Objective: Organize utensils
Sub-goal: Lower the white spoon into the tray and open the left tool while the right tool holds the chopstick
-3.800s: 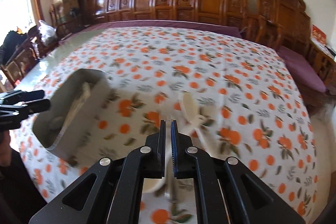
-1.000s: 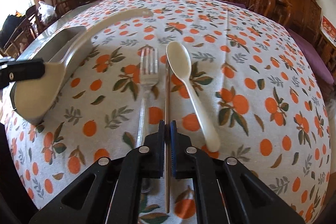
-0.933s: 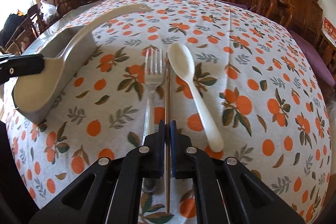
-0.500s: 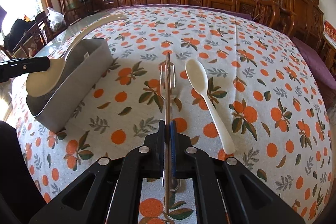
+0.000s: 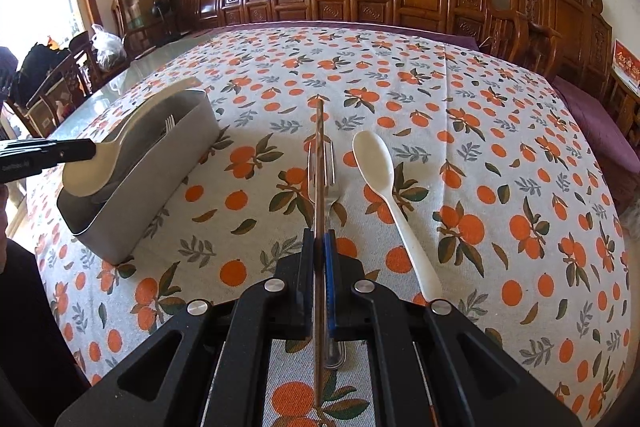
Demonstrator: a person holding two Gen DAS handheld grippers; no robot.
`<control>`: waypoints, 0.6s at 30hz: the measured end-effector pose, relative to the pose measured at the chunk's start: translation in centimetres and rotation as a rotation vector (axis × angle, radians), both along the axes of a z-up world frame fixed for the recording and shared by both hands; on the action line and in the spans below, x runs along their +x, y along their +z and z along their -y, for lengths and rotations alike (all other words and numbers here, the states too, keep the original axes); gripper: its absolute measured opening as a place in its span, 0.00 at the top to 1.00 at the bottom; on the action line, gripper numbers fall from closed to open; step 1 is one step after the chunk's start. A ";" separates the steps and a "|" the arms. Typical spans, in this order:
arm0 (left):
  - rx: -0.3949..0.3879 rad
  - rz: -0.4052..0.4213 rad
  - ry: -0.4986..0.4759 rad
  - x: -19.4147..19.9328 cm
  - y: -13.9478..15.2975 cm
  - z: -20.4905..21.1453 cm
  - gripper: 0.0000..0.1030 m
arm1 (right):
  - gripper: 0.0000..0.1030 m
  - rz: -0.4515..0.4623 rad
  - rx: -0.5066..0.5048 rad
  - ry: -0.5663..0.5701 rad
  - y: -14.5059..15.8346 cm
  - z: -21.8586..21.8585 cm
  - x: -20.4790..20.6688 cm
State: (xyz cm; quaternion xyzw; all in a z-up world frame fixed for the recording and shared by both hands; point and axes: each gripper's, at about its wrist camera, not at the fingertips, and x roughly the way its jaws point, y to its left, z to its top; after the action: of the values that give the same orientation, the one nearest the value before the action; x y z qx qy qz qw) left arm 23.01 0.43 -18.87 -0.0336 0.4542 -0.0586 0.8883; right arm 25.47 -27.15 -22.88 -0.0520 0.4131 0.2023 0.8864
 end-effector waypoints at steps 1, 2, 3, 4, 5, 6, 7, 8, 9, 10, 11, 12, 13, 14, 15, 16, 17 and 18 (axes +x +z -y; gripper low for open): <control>0.010 -0.006 0.007 0.1 -0.3 -0.2 0.96 | 0.94 0.001 -0.001 0.000 0.0 0.0 0.0; 0.019 -0.014 0.012 0.2 -0.7 -0.3 0.96 | 0.94 0.002 -0.003 0.000 0.0 0.0 0.0; 0.021 -0.020 0.014 0.3 -1.0 -0.4 0.96 | 0.94 0.003 -0.003 0.001 0.1 0.0 0.0; 0.023 -0.028 0.015 0.4 -1.2 -0.5 0.96 | 0.94 0.004 -0.003 0.002 0.1 0.0 0.0; 0.030 -0.033 0.016 0.4 -1.5 -0.5 0.96 | 0.94 0.005 -0.002 0.002 0.1 -0.1 0.0; 0.036 -0.036 0.018 0.5 -1.7 -0.5 0.96 | 0.94 0.004 -0.002 0.003 0.1 -0.1 0.0; 0.039 -0.039 0.019 0.6 -1.9 -0.5 0.96 | 0.94 0.004 -0.003 0.003 0.0 -0.1 0.0; 0.041 -0.045 0.019 0.7 -2.1 -0.5 0.96 | 0.94 0.003 -0.004 0.003 0.0 -0.2 0.0; 0.042 -0.048 0.019 0.7 -2.2 -0.6 0.96 | 0.94 0.002 -0.004 0.004 0.0 -0.2 0.0; 0.042 -0.052 0.018 0.7 -2.4 -0.6 0.96 | 0.94 0.001 -0.003 0.005 0.0 -0.3 0.0; 0.042 -0.054 0.016 0.8 -2.4 -0.5 0.96 | 0.94 0.000 -0.003 0.006 0.0 -0.3 0.0; 0.042 -0.055 0.015 0.7 -2.5 -0.4 0.96 | 0.94 0.000 -0.002 0.008 0.0 -0.4 0.1; 0.044 -0.058 0.014 0.8 -2.6 -0.4 0.95 | 0.94 0.000 -0.002 0.008 0.0 -0.5 0.1; 0.045 -0.060 0.012 0.8 -2.7 -0.3 0.95 | 0.94 -0.001 -0.001 0.009 -0.1 -0.6 0.1; 0.046 -0.060 0.012 0.8 -2.7 -0.2 0.95 | 0.94 -0.001 -0.001 0.009 -0.1 -0.6 0.0; 0.045 -0.060 0.010 0.8 -2.7 -0.2 0.95 | 0.94 0.000 0.001 0.009 0.0 -0.7 0.0; 0.042 -0.059 0.008 0.8 -2.6 -0.2 0.95 | 0.94 0.000 0.004 0.009 0.0 -0.7 -0.1; 0.039 -0.058 0.007 0.8 -2.5 -0.2 0.95 | 0.94 -0.001 0.008 0.009 0.1 -0.7 -0.1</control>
State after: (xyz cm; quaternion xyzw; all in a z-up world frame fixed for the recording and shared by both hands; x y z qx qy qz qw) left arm 23.78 0.61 -21.41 -0.0194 0.4806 -0.0455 0.8756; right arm 25.38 -26.49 -22.82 -0.0502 0.4123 0.2077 0.8856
